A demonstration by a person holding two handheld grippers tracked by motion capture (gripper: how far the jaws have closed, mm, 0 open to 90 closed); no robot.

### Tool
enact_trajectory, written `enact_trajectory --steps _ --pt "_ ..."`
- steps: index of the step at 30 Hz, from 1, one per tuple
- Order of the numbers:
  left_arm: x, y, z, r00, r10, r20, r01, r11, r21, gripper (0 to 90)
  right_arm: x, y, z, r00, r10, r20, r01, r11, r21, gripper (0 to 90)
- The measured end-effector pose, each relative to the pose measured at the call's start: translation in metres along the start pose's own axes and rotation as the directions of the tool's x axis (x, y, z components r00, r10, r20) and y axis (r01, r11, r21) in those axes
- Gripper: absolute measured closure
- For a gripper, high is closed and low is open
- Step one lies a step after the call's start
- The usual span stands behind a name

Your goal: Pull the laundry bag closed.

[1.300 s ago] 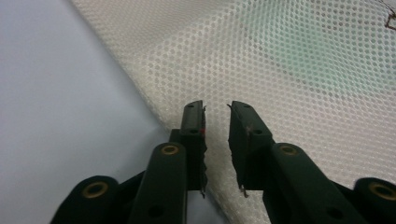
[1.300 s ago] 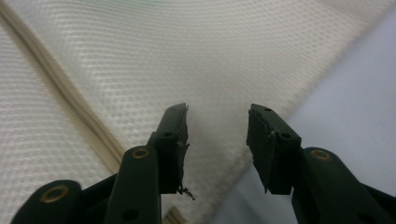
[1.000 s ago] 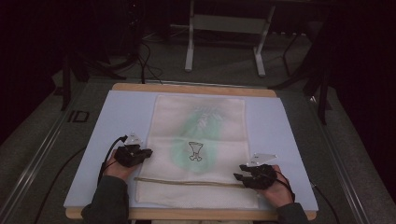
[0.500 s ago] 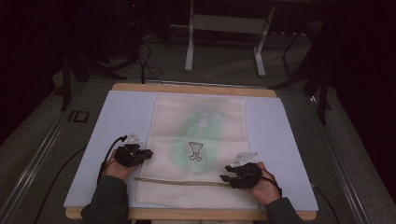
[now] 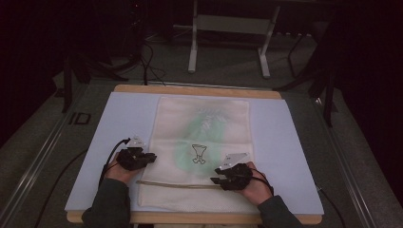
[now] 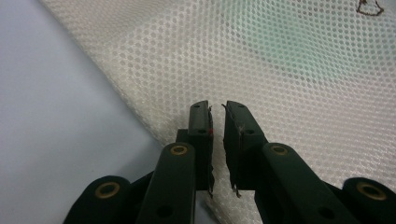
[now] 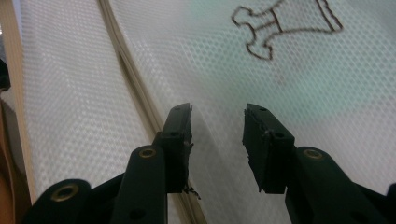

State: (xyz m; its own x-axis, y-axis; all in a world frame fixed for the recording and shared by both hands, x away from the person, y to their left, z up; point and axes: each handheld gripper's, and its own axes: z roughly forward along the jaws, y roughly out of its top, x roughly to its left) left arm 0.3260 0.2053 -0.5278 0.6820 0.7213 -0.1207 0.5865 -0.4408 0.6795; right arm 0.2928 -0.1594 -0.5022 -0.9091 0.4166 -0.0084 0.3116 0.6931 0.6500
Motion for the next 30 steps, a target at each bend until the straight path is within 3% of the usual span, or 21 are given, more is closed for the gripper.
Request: enact_trajectory --steps 5,9,17,30 --pt "-0.002 0.001 0.001 0.9999 0.014 0.000 -0.014 0.9998 0.015 83.6 0.004 0.009 0.007 0.9997 -0.015 -0.018 0.014 1.000 -0.007 62.0" --pt "0.002 -0.001 0.001 0.9999 -0.008 0.010 0.008 0.9998 0.018 88.8 0.008 0.014 0.013 0.9988 -0.036 -0.032 0.036 0.999 -0.008 61.8" --pt "0.003 -0.001 0.002 0.9998 -0.012 0.017 0.011 0.9996 0.025 89.3 0.015 0.025 0.019 0.9968 -0.058 -0.055 0.058 0.998 -0.015 61.6" --pt "0.006 -0.003 0.002 0.9993 -0.020 0.032 0.020 0.9996 0.020 89.2 0.038 0.055 0.050 0.9859 -0.126 -0.110 0.124 0.992 -0.024 63.3"
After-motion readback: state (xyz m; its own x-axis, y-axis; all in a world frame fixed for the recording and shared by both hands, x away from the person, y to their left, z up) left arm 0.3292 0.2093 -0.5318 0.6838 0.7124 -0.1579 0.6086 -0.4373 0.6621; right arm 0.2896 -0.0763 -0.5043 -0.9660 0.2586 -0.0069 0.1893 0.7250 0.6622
